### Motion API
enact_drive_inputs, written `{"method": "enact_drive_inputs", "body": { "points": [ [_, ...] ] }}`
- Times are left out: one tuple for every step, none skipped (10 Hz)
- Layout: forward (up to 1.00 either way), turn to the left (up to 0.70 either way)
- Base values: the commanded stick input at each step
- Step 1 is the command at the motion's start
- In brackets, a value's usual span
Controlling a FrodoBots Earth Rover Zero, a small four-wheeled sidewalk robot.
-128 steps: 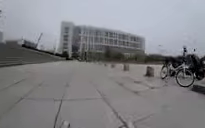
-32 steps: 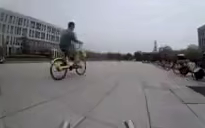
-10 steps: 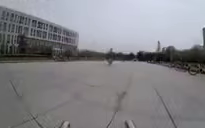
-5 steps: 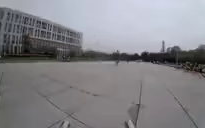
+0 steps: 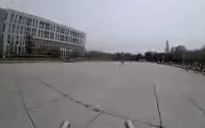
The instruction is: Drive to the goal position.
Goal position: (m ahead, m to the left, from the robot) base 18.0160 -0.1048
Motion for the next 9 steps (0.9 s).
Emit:
{"method": "enact_drive_inputs", "body": {
  "points": [
    [1.0, -0.4],
    [1.0, -0.17],
    [1.0, 0.12],
    [1.0, 0.1],
    [1.0, 0.03],
    [1.0, 0.0],
    [1.0, 0.0],
    [1.0, 0.0],
    [1.0, 0.0]
  ]
}}
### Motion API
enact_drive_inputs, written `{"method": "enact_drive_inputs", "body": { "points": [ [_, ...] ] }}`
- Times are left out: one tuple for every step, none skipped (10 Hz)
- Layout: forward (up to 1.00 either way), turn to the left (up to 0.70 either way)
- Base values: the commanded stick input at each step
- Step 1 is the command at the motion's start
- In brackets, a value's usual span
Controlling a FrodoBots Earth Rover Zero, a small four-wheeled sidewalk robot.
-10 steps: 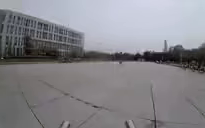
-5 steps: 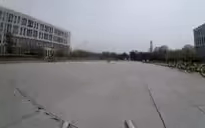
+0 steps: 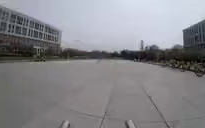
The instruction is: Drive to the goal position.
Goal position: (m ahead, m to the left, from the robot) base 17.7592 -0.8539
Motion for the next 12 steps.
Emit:
{"method": "enact_drive_inputs", "body": {
  "points": [
    [1.0, 0.0],
    [1.0, 0.0],
    [1.0, 0.0],
    [1.0, 0.0],
    [1.0, 0.0],
    [1.0, 0.0],
    [1.0, 0.0],
    [1.0, 0.01],
    [1.0, 0.1],
    [1.0, 0.08],
    [1.0, 0.0],
    [1.0, 0.0]
  ]
}}
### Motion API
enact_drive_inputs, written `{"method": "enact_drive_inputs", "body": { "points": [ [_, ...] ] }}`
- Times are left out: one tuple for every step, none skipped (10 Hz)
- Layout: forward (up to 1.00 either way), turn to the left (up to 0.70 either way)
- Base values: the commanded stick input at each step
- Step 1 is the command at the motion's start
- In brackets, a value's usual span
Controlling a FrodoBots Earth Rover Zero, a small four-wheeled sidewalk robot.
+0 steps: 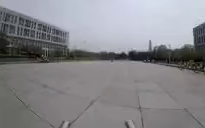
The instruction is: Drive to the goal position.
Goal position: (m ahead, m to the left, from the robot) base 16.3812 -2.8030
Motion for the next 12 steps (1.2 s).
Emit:
{"method": "enact_drive_inputs", "body": {
  "points": [
    [1.0, 0.0],
    [1.0, 0.02],
    [1.0, -0.02],
    [1.0, -0.4],
    [1.0, -0.4],
    [1.0, -0.4],
    [1.0, -0.4],
    [1.0, -0.29],
    [1.0, 0.03],
    [1.0, 0.01],
    [1.0, 0.0],
    [1.0, 0.0]
  ]
}}
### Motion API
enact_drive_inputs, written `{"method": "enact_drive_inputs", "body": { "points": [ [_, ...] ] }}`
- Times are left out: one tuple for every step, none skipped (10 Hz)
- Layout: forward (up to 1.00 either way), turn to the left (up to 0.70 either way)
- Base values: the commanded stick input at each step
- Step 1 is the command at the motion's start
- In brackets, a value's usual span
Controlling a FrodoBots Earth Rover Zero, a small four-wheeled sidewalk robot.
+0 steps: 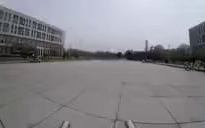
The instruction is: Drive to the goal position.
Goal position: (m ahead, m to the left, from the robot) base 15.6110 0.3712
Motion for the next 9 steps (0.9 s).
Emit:
{"method": "enact_drive_inputs", "body": {
  "points": [
    [1.0, 0.0],
    [1.0, 0.02],
    [1.0, 0.09],
    [1.0, 0.09],
    [1.0, 0.0],
    [1.0, 0.0],
    [1.0, 0.0],
    [1.0, 0.02],
    [1.0, 0.01]
  ]
}}
